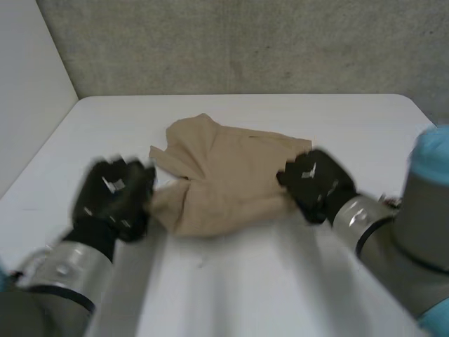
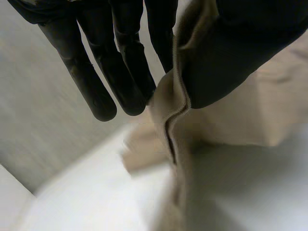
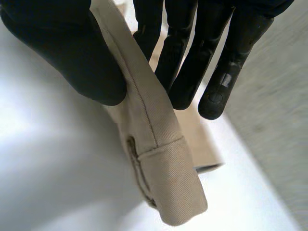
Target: Fold the shorts.
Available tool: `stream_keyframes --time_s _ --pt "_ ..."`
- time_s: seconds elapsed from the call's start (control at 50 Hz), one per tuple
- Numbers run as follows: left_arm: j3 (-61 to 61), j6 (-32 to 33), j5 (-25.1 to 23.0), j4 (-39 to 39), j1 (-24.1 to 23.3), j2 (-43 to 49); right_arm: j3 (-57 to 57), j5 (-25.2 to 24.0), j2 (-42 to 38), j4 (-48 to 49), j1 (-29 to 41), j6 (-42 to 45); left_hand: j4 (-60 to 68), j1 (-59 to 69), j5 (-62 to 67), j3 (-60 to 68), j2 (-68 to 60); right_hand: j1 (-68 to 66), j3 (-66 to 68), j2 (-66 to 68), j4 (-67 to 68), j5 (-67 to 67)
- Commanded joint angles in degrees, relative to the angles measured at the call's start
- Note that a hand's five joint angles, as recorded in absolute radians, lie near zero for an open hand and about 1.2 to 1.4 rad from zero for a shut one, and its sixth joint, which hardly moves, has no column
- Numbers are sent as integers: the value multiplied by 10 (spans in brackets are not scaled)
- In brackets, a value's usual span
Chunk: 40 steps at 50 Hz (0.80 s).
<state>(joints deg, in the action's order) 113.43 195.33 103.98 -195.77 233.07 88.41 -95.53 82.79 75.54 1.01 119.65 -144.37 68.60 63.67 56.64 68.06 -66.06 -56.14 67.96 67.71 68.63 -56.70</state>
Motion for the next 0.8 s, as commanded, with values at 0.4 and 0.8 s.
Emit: stream_keyframes --time_s 0.4,0.8 --pt "-110 -1 -68 66 117 37 320 14 -85 -235 -2 89 114 163 134 119 -139 -239 120 123 114 -133" --pt "-590 24 -71 -154 135 251 670 71 -278 270 4 96 114 163 134 119 -139 -239 120 123 114 -133"
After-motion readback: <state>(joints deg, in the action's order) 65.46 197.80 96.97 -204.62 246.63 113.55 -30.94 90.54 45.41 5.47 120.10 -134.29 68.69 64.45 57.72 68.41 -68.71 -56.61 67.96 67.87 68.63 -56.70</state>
